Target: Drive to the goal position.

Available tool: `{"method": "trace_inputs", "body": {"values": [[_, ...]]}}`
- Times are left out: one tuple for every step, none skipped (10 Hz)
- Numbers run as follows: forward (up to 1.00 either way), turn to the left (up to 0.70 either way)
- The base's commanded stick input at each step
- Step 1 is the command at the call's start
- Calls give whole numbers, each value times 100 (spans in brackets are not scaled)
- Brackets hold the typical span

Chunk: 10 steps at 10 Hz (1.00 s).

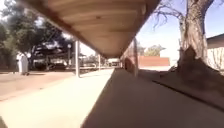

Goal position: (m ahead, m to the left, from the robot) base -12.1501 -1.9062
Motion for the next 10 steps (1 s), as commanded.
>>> {"method": "trace_inputs", "body": {"values": [[85,0],[85,0],[85,0],[85,0],[85,0],[85,0],[85,0],[85,0],[85,0],[85,0]]}}
